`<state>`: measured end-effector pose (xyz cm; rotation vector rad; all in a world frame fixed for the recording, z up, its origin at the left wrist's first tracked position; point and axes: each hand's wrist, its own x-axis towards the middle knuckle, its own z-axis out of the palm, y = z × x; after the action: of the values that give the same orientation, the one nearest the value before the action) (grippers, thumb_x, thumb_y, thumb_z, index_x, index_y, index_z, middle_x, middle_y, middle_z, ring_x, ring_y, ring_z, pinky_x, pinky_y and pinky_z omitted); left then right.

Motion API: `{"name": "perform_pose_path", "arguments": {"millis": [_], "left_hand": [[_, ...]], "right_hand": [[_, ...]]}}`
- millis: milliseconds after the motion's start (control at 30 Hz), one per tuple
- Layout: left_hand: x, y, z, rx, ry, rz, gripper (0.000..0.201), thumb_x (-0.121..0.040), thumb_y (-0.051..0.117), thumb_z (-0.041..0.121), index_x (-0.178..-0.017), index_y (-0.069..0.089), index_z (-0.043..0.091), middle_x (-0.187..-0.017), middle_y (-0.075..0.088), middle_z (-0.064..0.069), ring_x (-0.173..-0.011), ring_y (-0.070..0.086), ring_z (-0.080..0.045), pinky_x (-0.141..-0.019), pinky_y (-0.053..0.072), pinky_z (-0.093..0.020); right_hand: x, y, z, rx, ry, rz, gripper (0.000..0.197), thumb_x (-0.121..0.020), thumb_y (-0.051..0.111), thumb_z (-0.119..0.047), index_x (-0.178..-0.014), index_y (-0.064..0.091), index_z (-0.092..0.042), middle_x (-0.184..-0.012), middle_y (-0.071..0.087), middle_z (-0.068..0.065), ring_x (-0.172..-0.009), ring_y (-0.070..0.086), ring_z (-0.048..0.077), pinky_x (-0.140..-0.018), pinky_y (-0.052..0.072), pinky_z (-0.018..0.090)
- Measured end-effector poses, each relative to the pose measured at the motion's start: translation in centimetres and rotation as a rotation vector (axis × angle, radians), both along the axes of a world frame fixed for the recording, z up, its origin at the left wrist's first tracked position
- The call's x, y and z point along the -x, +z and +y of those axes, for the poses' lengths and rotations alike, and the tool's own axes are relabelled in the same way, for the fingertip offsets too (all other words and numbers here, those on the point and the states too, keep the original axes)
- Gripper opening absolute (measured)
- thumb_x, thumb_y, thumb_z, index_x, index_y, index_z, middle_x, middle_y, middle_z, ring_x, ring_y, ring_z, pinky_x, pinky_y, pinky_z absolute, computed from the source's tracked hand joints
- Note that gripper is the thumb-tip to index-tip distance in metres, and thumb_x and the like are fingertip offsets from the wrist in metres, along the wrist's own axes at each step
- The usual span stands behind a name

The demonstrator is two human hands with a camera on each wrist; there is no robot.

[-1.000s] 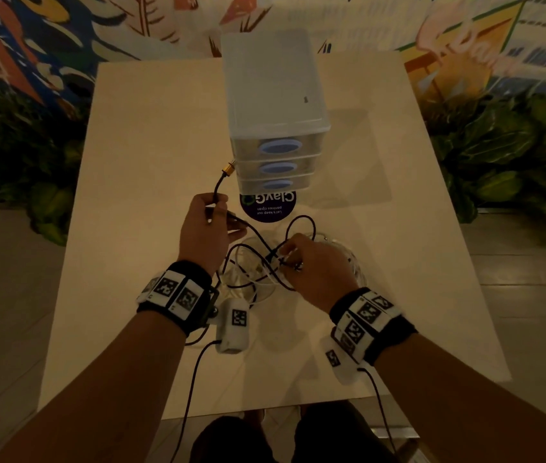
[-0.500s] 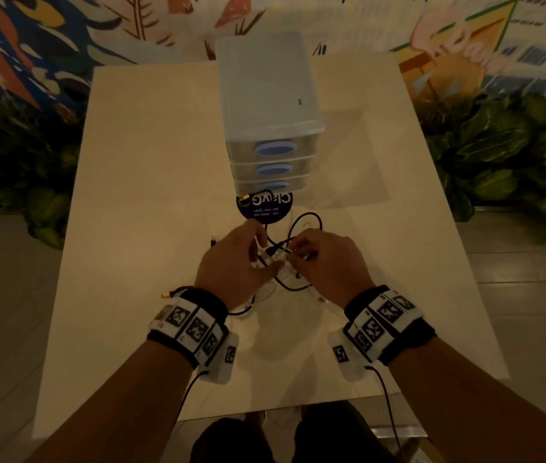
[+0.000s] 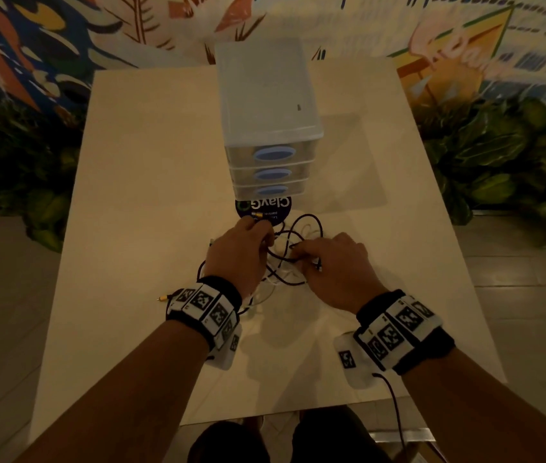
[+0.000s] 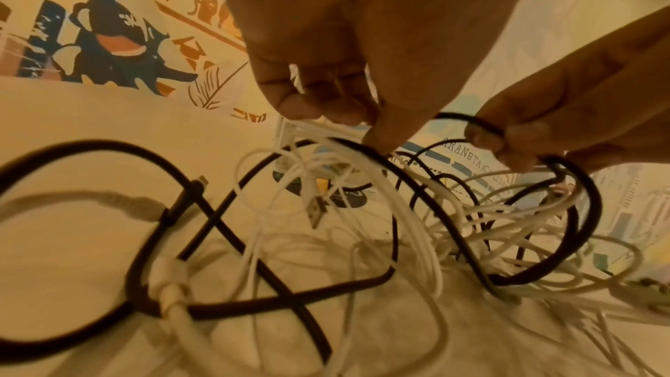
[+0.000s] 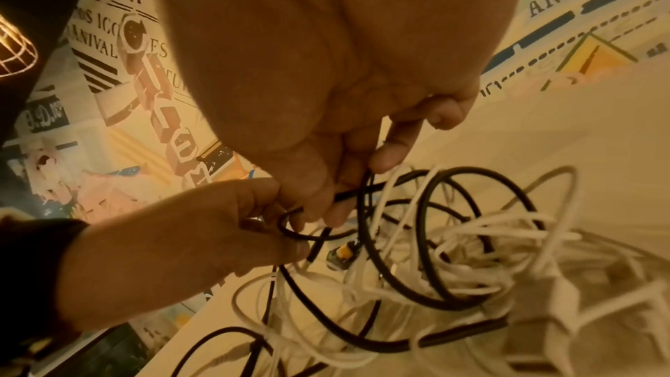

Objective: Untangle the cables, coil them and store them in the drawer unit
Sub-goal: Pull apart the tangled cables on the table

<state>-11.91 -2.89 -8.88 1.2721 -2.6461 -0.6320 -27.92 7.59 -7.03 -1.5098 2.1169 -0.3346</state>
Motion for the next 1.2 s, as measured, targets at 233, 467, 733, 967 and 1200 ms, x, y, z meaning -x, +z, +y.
{"name": "perform_pose_path", "arguments": {"millis": [233,467,733,967,1200], "left_hand": [[-0.5,-0.1,-0.2,0.100,-0.095,0.109,0.021,-0.095,0.064,0.035,-0.109,0.077,0.027,-0.100,0.062,-0.002,-0.089,0.062,-0.026,-0.065,0.051,-0.033],[0.3,2.9,-0.7,0.115,-0.079,0.214,0.018,-0.095,0.066,0.032,-0.107,0.077,0.025,-0.090,0.072,0.000,-0.082,0.062,-0.023,-0.074,0.041,-0.026],[0.8,0.6,-0.4,-0.218,-0.079,0.167,0.026,-0.097,0.058,0.043,-0.103,0.072,0.022,-0.096,0.067,0.000,-0.083,0.061,-0.017,-0.075,0.053,-0.041],[0.5,-1.1,-0.9,-0.152,-0.017,0.034,0.027,-0.099,0.056,0.047,-0.106,0.077,0.032,-0.093,0.072,0.003,-0.087,0.065,-0.021,-0.074,0.053,-0.036],[-0.5,-0.2,-0.6,-0.223,0.137,0.219,0.020,-0.095,0.065,0.039,-0.112,0.076,0.039,-0.103,0.076,0.007,-0.066,0.054,0.000,-0.070,0.042,-0.026]], "right_hand": [[1.3,0.4,-0.5,0.149,-0.090,-0.244,0.016,-0.091,0.050,-0.033,-0.090,0.065,-0.027,-0.077,0.060,-0.013,-0.084,0.050,0.022,-0.073,0.038,0.037],[0.7,2.2,-0.2,0.232,0.054,0.057,0.033,-0.080,0.059,-0.058,-0.105,0.064,-0.036,-0.089,0.060,-0.018,-0.090,0.046,0.010,-0.084,0.035,0.033],[1.2,3.9,-1.7,0.360,0.022,-0.259,0.019,-0.096,0.064,-0.043,-0.101,0.077,-0.031,-0.093,0.075,-0.012,-0.087,0.067,0.005,-0.079,0.053,0.030],[1.2,3.5,-0.7,0.246,-0.067,-0.595,0.015,-0.102,0.055,-0.030,-0.099,0.070,-0.029,-0.078,0.068,-0.002,-0.072,0.063,0.017,-0.069,0.049,0.026],[1.2,3.7,-1.8,0.145,0.025,-0.342,0.020,-0.105,0.049,-0.035,-0.103,0.069,-0.037,-0.069,0.066,-0.012,-0.062,0.059,0.005,-0.061,0.047,0.020]]}}
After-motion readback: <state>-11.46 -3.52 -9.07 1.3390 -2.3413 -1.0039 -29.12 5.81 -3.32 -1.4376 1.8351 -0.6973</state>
